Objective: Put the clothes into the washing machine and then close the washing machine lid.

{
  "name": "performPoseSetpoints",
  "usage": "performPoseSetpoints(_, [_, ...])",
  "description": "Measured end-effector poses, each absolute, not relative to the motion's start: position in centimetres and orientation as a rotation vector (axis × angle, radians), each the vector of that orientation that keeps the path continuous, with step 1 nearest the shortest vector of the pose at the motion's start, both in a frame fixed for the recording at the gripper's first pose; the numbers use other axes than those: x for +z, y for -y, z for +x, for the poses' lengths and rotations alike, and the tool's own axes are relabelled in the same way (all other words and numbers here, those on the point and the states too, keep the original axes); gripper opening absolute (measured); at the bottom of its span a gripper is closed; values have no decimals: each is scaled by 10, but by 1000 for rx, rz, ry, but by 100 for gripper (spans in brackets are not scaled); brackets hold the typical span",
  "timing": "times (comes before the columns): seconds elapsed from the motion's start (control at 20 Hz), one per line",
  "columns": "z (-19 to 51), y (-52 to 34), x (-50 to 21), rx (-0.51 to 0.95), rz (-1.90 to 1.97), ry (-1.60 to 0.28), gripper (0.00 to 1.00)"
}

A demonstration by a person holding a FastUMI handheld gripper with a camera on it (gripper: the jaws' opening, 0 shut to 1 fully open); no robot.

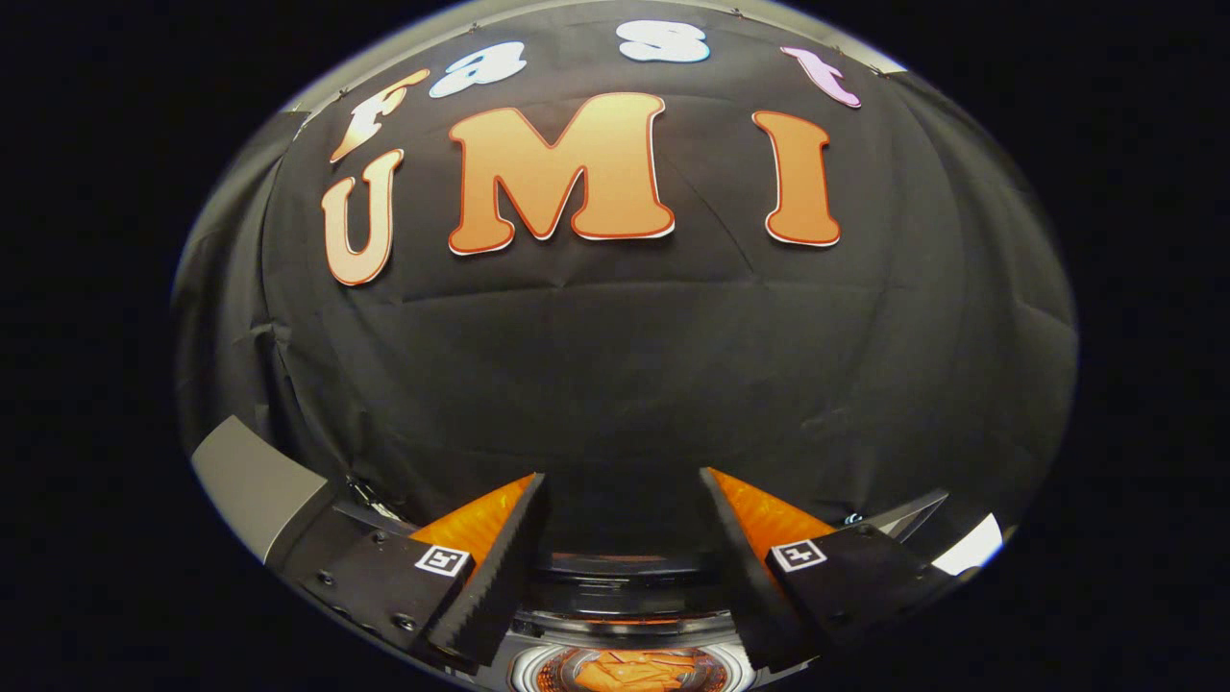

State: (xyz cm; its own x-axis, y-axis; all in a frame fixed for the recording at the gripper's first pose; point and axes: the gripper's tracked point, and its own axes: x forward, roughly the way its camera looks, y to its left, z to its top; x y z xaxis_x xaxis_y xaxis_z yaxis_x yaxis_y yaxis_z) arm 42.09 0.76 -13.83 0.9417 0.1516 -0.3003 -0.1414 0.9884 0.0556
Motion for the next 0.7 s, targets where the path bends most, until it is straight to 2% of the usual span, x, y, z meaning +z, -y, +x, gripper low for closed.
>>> performPoseSetpoints(0.7, [331, 2, -153, 99, 21, -245, 97])
